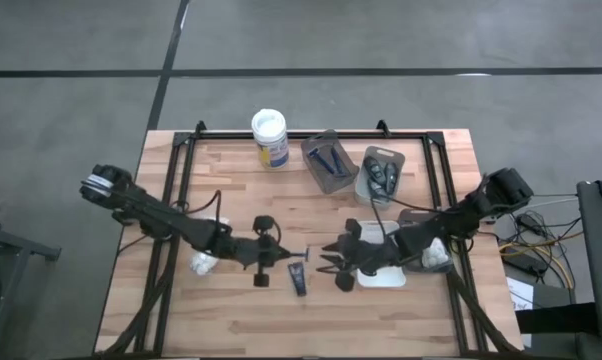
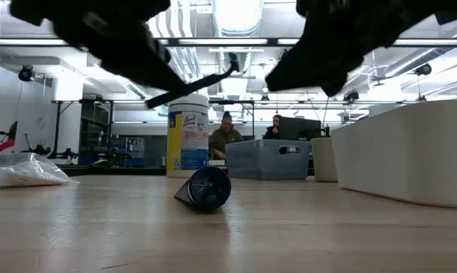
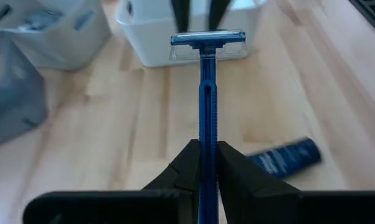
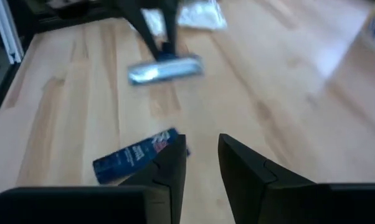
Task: Pick & Place Travel size toiletries
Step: Put the blue razor into the top black bin
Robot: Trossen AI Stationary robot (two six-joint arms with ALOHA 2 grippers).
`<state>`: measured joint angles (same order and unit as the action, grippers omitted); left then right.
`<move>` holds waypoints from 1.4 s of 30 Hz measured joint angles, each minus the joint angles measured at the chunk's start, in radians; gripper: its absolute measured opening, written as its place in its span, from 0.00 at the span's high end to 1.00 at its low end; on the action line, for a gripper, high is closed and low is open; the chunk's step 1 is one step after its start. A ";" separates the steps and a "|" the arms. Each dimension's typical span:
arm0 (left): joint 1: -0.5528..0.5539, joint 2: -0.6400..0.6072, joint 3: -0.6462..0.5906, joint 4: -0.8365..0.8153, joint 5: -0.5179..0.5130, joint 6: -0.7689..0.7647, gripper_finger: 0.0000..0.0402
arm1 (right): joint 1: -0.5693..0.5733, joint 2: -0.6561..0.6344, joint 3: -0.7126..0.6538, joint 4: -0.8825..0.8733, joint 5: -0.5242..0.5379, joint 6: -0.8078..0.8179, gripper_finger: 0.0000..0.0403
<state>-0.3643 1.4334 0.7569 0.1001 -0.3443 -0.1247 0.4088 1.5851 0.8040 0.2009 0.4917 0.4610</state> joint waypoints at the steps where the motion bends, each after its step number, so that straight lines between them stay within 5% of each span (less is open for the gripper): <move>1: 0.013 0.000 0.006 0.001 0.000 0.013 0.90 | -0.003 -0.001 0.010 0.004 0.000 -0.029 0.77; 13: 0.073 0.000 0.076 -0.002 0.002 0.086 0.90 | -0.084 0.000 0.041 0.000 -0.006 -0.173 0.59; 20: 0.076 0.000 0.092 0.060 0.002 0.144 0.90 | -0.127 0.000 0.041 0.060 -0.158 -0.287 0.48; 25: 0.076 0.000 0.093 0.084 0.002 0.155 0.90 | -0.131 0.000 0.041 0.126 -0.160 -0.336 0.45; 34: 0.076 0.000 0.093 0.094 0.002 0.152 0.90 | -0.131 -0.006 0.042 0.182 -0.160 -0.378 0.51; 42: 0.079 0.000 0.093 0.097 0.002 0.155 0.90 | -0.130 -0.007 0.042 0.177 -0.160 -0.394 0.69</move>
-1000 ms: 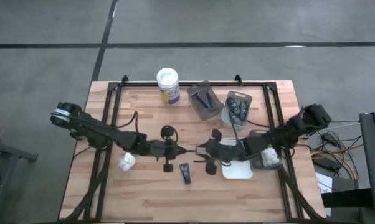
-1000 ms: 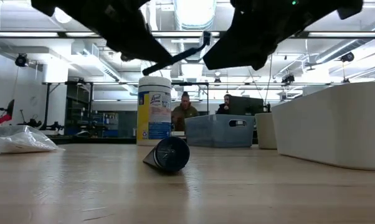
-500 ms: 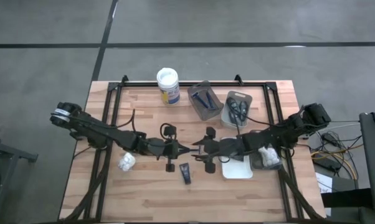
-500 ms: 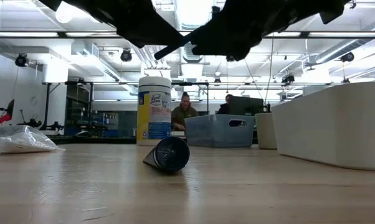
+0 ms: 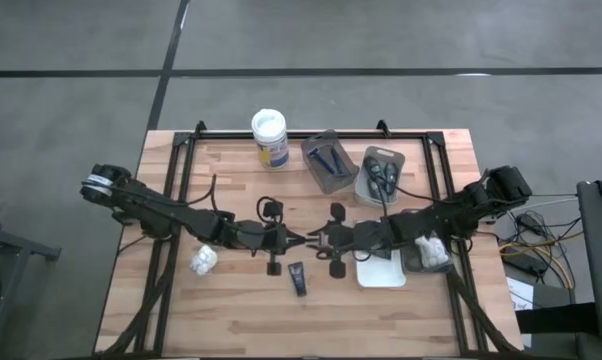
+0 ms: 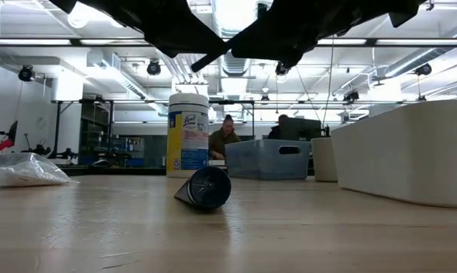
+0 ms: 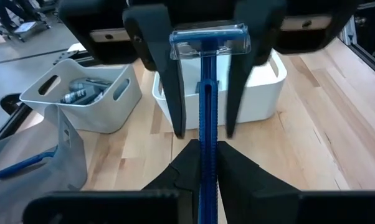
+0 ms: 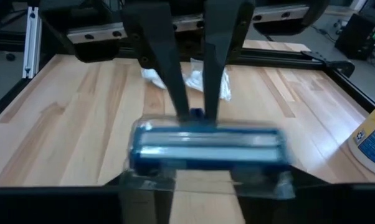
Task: Pick & Place Travel size toiletries
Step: Put the blue razor into the top black bin
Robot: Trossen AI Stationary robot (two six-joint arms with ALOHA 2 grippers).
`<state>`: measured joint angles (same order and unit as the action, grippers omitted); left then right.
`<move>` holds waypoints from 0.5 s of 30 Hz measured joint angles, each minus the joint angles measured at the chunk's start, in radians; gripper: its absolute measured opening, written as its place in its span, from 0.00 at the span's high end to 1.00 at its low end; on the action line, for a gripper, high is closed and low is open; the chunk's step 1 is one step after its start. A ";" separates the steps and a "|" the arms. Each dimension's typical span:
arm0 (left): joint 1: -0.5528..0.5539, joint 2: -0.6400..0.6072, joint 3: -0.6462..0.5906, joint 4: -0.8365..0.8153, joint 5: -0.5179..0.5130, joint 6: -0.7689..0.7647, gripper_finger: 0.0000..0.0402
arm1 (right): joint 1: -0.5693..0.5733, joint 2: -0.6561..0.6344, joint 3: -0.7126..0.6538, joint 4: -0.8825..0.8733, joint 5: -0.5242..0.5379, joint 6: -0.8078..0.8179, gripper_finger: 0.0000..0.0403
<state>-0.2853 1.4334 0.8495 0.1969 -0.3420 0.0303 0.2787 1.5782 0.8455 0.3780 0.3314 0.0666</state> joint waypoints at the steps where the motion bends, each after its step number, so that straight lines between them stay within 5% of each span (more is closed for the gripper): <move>1: 0.001 0.000 0.000 -0.003 0.000 0.000 0.90 | 0.000 -0.001 0.000 0.000 0.000 0.000 0.72; 9: 0.002 0.000 -0.001 -0.004 -0.002 -0.002 0.90 | 0.000 -0.001 0.000 0.000 0.001 0.008 0.92; 15: 0.002 0.000 -0.001 0.000 -0.004 0.009 0.90 | 0.000 -0.001 0.000 0.006 0.001 0.032 0.91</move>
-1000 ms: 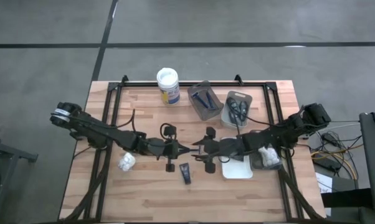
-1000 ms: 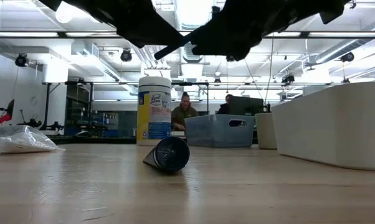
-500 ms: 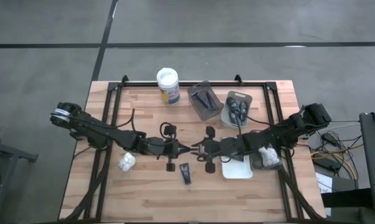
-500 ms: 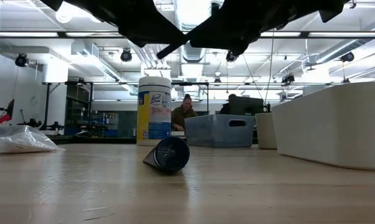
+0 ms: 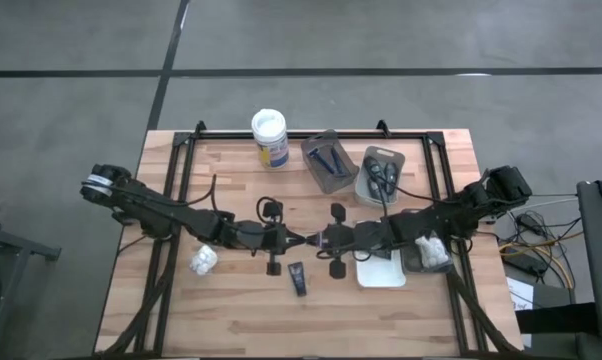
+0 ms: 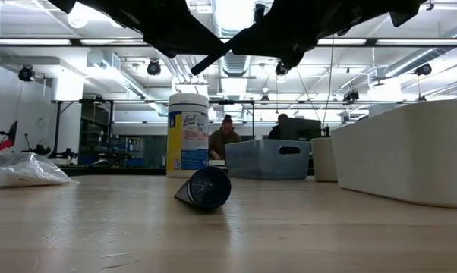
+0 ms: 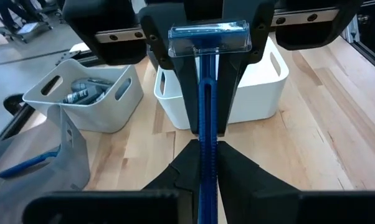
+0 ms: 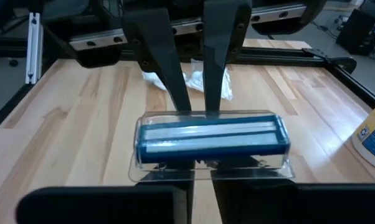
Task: Pick & Place Travel size toiletries
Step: Put the blue razor into the top black bin
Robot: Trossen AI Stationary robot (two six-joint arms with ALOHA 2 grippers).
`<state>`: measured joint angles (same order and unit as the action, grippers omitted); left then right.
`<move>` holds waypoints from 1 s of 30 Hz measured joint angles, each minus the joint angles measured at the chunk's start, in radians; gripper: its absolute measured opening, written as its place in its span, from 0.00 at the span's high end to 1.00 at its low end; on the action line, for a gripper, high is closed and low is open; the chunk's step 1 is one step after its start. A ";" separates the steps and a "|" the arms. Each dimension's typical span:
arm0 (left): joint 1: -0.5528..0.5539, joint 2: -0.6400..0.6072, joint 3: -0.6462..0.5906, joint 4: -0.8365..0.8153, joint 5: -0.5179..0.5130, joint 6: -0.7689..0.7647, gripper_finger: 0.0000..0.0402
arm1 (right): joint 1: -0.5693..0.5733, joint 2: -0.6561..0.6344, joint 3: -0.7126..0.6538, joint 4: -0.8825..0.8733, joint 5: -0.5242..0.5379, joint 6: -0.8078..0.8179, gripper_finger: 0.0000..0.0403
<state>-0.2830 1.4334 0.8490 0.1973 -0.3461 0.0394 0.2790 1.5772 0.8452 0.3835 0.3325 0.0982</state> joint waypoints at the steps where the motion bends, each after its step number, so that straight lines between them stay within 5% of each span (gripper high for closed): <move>1: 0.000 0.000 0.000 0.004 -0.001 0.008 0.90 | 0.000 0.000 0.000 0.006 0.000 0.001 0.89; 9: -0.001 0.000 0.000 0.045 -0.042 0.038 0.90 | -0.002 -0.020 0.000 0.047 -0.018 -0.004 0.83; 18: 0.000 0.000 -0.001 0.069 -0.043 0.047 0.90 | -0.002 -0.037 0.000 0.038 -0.020 -0.034 0.93; 30: 0.000 0.000 -0.001 0.071 -0.034 0.047 0.86 | -0.002 -0.037 0.000 0.026 -0.027 -0.022 0.92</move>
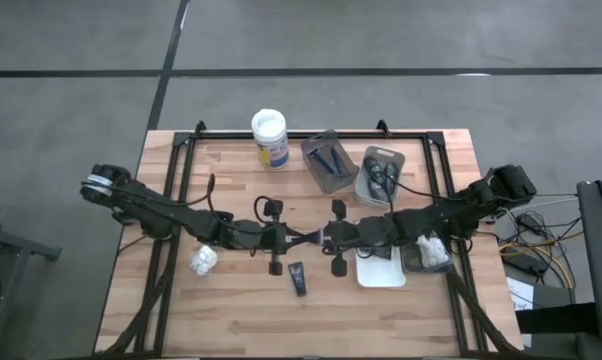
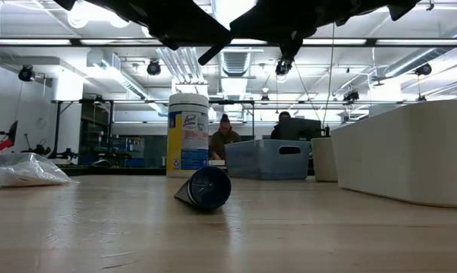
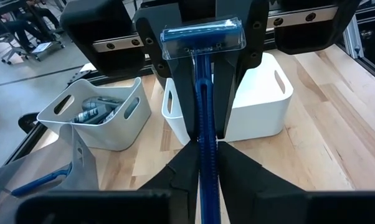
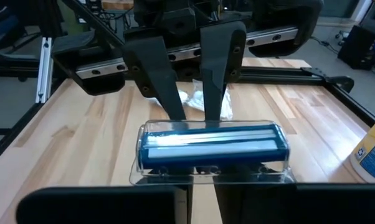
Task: Pick & Place Travel size toiletries
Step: Put the blue razor into the top black bin
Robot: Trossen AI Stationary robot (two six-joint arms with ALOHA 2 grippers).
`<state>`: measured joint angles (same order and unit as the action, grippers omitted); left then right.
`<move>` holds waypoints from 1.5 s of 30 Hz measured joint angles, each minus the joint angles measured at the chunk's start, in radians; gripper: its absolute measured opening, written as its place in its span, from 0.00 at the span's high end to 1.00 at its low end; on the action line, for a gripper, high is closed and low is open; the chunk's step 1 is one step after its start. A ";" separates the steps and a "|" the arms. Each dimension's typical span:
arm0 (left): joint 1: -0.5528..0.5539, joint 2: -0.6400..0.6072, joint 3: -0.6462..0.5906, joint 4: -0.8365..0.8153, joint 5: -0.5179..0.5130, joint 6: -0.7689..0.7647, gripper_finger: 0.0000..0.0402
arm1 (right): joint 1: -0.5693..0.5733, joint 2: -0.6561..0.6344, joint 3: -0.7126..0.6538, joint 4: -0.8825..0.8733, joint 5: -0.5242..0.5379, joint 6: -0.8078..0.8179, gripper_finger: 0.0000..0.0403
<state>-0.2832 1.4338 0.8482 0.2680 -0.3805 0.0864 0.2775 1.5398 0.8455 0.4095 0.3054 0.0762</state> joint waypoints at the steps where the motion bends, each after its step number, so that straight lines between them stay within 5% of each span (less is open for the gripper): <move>1: 0.000 0.000 0.000 0.000 0.000 0.001 0.84 | 0.000 0.000 0.000 -0.003 -0.001 0.006 0.92; 15: 0.001 0.001 0.000 -0.006 -0.014 0.047 0.61 | -0.005 0.000 0.001 -0.018 0.001 0.029 0.91; 45: 0.000 -0.154 -0.003 -0.247 -0.025 -0.059 0.60 | -0.171 0.000 0.000 -0.097 0.010 0.048 0.91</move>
<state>-0.2829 1.2793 0.8455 0.0206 -0.4057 0.0272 0.1065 1.5398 0.8455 0.3126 0.3153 0.1238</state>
